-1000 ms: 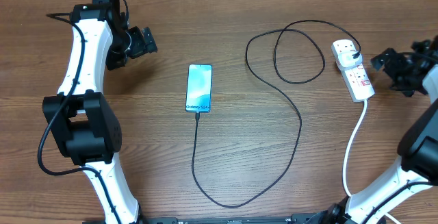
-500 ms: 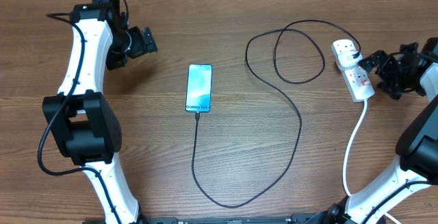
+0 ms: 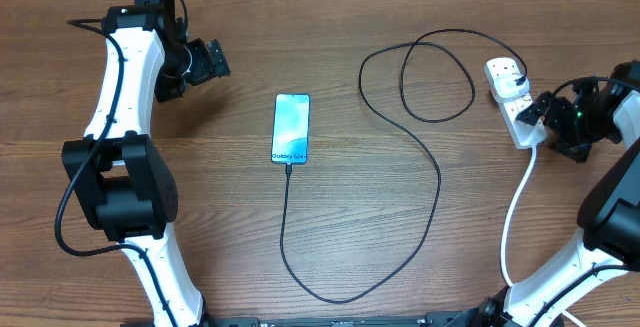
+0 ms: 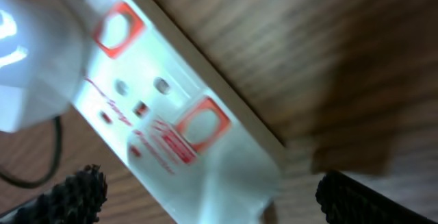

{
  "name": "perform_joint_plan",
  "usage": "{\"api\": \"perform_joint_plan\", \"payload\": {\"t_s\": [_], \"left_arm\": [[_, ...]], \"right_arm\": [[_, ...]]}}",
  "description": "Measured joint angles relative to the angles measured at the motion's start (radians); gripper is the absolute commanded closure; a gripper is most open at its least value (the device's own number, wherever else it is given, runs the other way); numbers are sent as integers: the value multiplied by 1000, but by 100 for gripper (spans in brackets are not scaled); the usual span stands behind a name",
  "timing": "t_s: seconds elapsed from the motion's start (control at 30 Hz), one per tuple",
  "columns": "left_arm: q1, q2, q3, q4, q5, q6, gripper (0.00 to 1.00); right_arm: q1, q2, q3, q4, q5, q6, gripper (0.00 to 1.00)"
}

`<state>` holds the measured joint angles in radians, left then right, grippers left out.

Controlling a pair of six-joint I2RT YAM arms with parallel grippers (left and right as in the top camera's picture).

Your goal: Plug charger to phone and switch on socket

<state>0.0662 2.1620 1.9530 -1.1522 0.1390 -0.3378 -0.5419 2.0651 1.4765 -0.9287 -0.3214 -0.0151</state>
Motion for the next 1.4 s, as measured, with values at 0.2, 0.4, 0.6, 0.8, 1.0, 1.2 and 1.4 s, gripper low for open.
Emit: {"api": "perform_joint_plan", "payload": {"t_s": [0.2,0.4,0.6,0.8,1.0,1.2,1.4], "left_arm": [[0,0,0,0,0,0,0],[0,0,0,0,0,0,0],[0,0,0,0,0,0,0],[0,0,0,0,0,0,0],[0,0,0,0,0,0,0],[0,0,0,0,0,0,0],[0,0,0,0,0,0,0]], "right_arm": [[0,0,0,-7,30,0,0],[0,-6,0,-29,41,8,0],[0,-118,0,-18,41,12,0],[0,-229,10,-13,41,12,0],[0,-228,10,-15,41,12,0],[0,-228,10,-15,41,12,0],[0,-228,10,-14,41,12,0]]}}
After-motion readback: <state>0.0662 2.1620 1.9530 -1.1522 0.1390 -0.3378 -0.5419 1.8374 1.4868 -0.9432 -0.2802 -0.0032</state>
